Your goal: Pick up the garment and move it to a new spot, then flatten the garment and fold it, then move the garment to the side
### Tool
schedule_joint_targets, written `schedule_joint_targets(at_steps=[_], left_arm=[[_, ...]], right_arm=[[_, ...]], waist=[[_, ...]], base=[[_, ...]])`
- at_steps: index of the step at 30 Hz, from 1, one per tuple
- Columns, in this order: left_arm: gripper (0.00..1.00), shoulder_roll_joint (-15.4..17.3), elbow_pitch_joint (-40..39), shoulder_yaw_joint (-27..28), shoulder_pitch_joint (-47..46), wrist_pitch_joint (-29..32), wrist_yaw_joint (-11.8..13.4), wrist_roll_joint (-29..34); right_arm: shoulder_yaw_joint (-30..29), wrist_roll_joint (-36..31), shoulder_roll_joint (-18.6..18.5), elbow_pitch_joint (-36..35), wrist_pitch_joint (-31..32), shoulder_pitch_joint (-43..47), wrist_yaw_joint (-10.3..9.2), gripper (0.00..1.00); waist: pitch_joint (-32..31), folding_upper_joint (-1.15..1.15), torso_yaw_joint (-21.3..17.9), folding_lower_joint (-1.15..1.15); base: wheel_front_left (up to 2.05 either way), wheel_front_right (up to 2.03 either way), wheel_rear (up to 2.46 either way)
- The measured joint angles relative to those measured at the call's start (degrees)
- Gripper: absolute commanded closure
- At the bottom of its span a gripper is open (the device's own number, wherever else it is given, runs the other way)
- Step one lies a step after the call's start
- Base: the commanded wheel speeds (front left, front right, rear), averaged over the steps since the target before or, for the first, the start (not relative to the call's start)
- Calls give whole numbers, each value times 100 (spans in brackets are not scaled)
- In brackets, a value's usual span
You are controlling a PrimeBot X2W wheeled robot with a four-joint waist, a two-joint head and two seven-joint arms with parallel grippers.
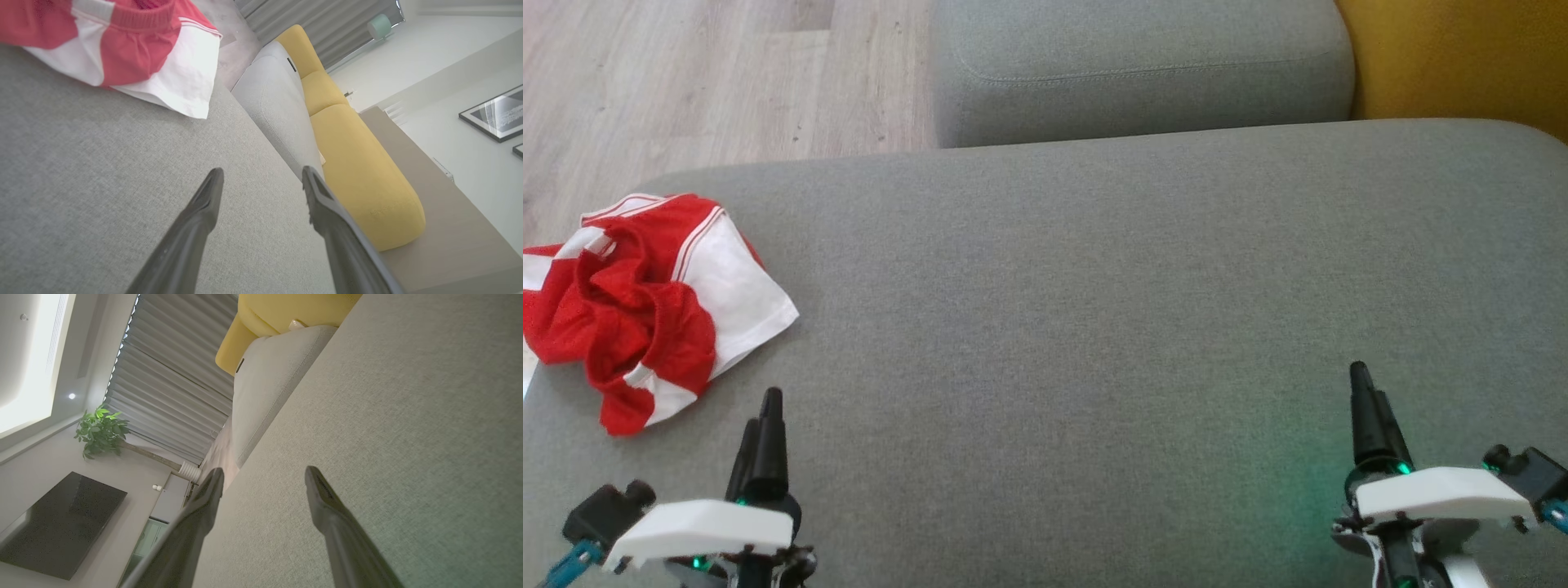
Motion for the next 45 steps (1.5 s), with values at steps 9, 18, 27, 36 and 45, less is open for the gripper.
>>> schedule_joint_targets(at_steps=[9,18,27,36,45], left_arm=[[0,3,-294,-155,87,-152,156,905],[0,5,-486,-191,203,-310,204,1545],[0,9,-647,-233,227,-455,266,2073],[0,15,-798,-350,253,-606,209,2707],[0,19,-851,-408,404,-748,205,3257]], right_arm=[[221,-643,-2,-58,-180,45,0,0],[419,-1263,-3,-152,-325,54,0,0],[604,-1838,-5,-199,-481,60,0,0],[697,-2468,-8,-231,-622,62,1,0],[754,-3052,-10,-242,-733,67,1,0]], waist=[[-52,0,-14,0],[-103,0,2,0],[-129,0,18,0],[-164,0,14,0],[-225,0,3,0]], base=[[0,0,0],[0,0,0],[0,0,0],[0,0,0],[0,0,0]])
